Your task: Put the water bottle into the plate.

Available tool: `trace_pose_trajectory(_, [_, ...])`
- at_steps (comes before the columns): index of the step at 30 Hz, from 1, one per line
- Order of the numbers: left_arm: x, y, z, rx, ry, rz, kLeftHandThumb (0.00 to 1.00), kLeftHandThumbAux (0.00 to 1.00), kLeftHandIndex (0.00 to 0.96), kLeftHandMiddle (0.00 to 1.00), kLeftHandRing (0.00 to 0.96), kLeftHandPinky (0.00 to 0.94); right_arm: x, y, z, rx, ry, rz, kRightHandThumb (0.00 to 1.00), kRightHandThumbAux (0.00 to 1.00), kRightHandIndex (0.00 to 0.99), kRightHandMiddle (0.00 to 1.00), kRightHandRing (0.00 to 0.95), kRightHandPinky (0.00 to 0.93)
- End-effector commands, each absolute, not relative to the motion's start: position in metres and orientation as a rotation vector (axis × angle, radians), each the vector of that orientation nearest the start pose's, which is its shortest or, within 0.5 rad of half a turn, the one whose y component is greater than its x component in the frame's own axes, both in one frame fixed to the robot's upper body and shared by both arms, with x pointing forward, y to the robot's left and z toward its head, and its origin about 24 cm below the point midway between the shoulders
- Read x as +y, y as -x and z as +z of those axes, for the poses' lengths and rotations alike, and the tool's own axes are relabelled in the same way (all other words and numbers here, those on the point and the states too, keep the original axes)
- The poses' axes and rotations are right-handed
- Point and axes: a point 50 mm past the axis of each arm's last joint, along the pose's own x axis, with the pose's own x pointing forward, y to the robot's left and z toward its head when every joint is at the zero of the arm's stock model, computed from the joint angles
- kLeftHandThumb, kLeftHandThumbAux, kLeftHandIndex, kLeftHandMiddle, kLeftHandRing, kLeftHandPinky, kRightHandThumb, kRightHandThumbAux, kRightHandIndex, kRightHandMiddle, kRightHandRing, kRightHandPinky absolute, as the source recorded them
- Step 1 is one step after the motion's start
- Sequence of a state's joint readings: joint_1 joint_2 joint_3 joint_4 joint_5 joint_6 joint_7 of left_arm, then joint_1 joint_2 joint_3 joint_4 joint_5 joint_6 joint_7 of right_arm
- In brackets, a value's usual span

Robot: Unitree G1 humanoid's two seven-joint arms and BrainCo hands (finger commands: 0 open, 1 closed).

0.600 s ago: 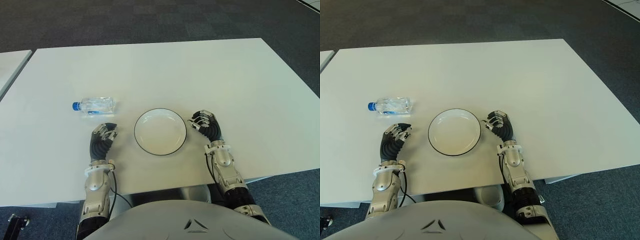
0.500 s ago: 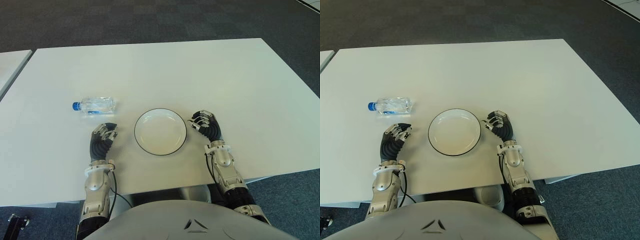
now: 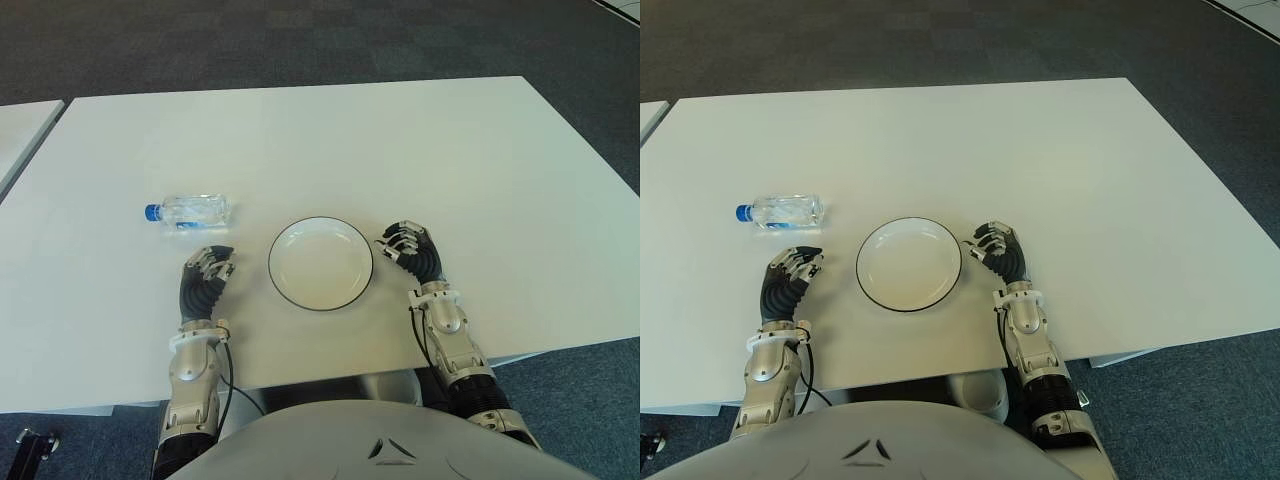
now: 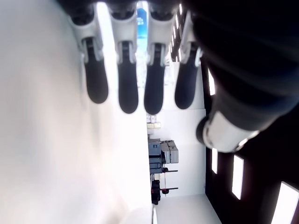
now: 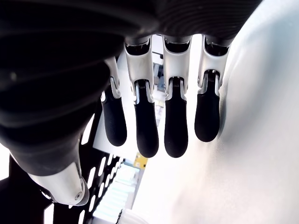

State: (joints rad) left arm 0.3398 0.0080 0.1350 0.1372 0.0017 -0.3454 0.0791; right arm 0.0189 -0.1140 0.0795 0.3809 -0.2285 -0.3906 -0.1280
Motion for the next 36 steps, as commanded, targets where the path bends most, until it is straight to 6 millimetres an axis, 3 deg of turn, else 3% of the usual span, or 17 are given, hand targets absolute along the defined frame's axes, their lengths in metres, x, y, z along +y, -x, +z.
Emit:
trace_pose_trajectory(1, [0.206, -0.163, -0.024, 0.134, -0.091, 0.292, 0.697, 0.723, 0.414, 0.387, 0.382, 0.392, -0.154, -0.236, -0.012, -0.019, 0.317, 0.042, 0.7, 0.735, 0.426, 0.476, 0.509, 0.534])
trace_pose_trajectory(12, [0.201, -0.176, 0.003, 0.025, -0.376, 0.293, 0.699, 0.725, 0.414, 0.395, 0.386, 0.364, -0.152, -0.236, -0.011, -0.021, 0.315, 0.041, 0.7, 0.735, 0.426, 0.472, 0.511, 0.538])
trace_pose_trajectory(17, [0.209, -0.185, 0.019, -0.076, -0.777, 0.301, 0.704, 0.725, 0.412, 0.365, 0.362, 0.346, -0.152, -0.237, -0.011, -0.019, 0.325, 0.034, 0.7, 0.735, 0.425, 0.476, 0.511, 0.533])
trace_pose_trajectory(27, [0.241, -0.219, 0.03, -0.193, -1.221, 0.316, 0.702, 0.717, 0.404, 0.249, 0.252, 0.257, -0.15, -0.237, -0.013, -0.008, 0.322, 0.023, 0.703, 0.735, 0.425, 0.49, 0.515, 0.533])
trace_pose_trajectory(30, [0.245, -0.227, 0.027, -0.207, -1.319, 0.328, 0.674, 0.631, 0.193, 0.133, 0.141, 0.165, -0.15, -0.237, -0.013, -0.008, 0.316, 0.021, 0.703, 0.735, 0.425, 0.491, 0.516, 0.533])
trace_pose_trajectory(36, [0.258, -0.248, 0.026, -0.091, -1.444, 0.292, 0.693, 0.495, 0.048, 0.019, 0.02, 0.024, -0.151, -0.238, -0.014, 0.004, 0.309, 0.013, 0.703, 0.735, 0.425, 0.494, 0.518, 0.535])
